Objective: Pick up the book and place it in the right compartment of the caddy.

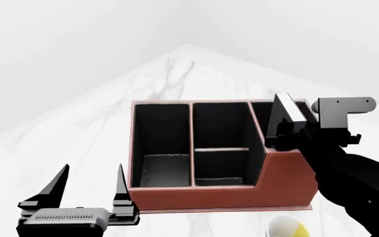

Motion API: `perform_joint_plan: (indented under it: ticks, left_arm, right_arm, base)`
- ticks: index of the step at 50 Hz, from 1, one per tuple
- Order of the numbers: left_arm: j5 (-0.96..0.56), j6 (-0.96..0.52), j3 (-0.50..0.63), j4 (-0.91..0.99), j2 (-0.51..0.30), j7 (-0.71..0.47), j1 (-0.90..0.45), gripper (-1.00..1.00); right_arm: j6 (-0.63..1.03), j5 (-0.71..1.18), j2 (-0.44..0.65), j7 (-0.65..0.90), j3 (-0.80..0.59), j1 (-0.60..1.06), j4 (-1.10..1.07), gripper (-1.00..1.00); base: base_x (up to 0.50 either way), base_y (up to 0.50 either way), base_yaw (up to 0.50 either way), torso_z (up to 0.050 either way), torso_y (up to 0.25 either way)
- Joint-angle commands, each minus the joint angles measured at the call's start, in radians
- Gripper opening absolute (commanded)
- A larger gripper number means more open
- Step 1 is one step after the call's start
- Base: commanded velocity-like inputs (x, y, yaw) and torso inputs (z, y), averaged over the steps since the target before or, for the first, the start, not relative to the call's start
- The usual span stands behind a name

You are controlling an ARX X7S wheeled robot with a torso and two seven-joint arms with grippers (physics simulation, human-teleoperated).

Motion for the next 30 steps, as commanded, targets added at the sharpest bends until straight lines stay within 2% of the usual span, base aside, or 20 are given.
perform_joint_plan:
  ticks: [1, 30]
  left_arm:
    - [-0.001, 0.001, 0.002, 0.0, -0.002, -0.001, -0.001, 1.0]
    - [-0.005, 0.0, 0.006, 0.003, -0.007, -0.009, -0.001, 1.0]
  right_arm:
    - [-0.014, -0.058, -0.001, -0.016, 0.014, 0.0, 0.005, -1.0]
    - [-0.038, -0.07, -0.01, -0.028, 0.007, -0.03, 0.032, -1.0]
  base:
    - [0.0, 0.0, 0.0, 0.0, 0.01]
    - [0.0, 0.0, 0.0, 0.0, 0.0]
